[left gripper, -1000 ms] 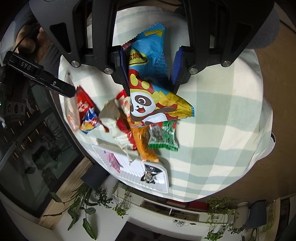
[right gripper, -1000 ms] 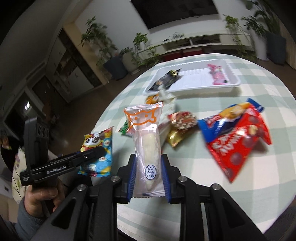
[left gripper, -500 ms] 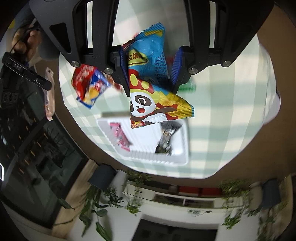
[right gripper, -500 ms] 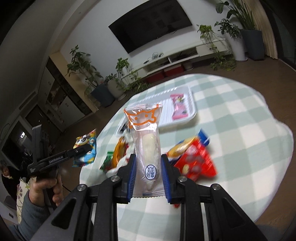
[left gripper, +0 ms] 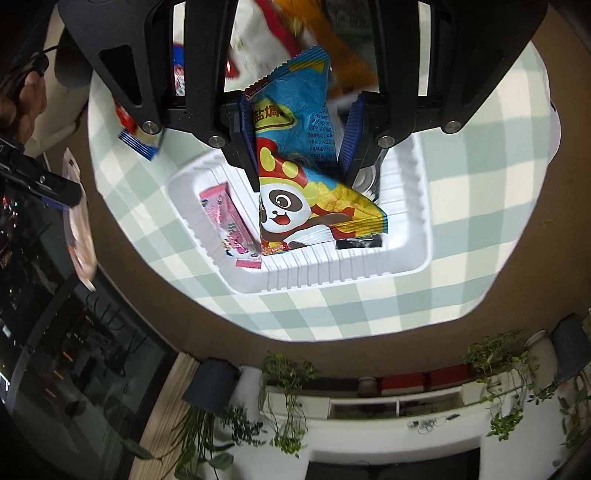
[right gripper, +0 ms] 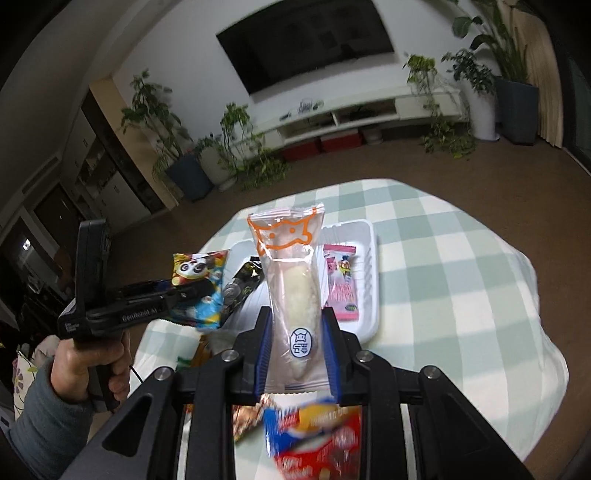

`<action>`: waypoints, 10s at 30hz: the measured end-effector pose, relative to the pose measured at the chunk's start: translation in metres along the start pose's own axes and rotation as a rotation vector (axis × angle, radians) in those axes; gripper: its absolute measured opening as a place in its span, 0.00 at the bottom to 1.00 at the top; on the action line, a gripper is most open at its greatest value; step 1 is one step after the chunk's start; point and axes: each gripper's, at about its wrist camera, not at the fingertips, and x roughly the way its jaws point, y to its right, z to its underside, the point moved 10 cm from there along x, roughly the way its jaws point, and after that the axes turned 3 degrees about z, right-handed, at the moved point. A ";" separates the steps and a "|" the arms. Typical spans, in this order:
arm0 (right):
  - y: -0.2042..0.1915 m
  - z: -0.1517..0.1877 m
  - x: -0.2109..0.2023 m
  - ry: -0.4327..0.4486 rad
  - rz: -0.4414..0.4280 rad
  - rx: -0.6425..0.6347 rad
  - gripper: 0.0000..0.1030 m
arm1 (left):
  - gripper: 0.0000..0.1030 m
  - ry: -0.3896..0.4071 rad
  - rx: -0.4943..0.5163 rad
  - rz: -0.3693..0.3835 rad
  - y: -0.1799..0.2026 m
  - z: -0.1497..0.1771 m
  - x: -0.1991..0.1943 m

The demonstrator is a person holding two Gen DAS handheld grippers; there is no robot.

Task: Organize snacks
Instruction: 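Carry panda packet into the tray with left tool while right tool carries sausage packet there, then open both tools to release the packets and lift away from the tray, then lower the left tool onto the orange stick packet and grasp it, then grasp the red Mylikes bag with the right tool while left tool holds orange packet, then carry orange packet into the white tray with left tool while right tool carries Mylikes bag there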

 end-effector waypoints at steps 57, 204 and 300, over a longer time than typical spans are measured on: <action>-0.023 -0.031 -0.032 0.246 -0.132 0.115 1.00 | 1.00 0.339 -0.078 -0.026 -0.030 0.029 -0.083; 0.050 0.174 0.001 -0.022 0.027 0.476 0.30 | 0.14 0.079 -0.251 0.173 0.005 0.241 -0.086; -0.003 -0.015 0.165 -0.163 0.128 -0.090 0.46 | 0.16 0.018 -0.004 -0.052 -0.035 -0.005 0.092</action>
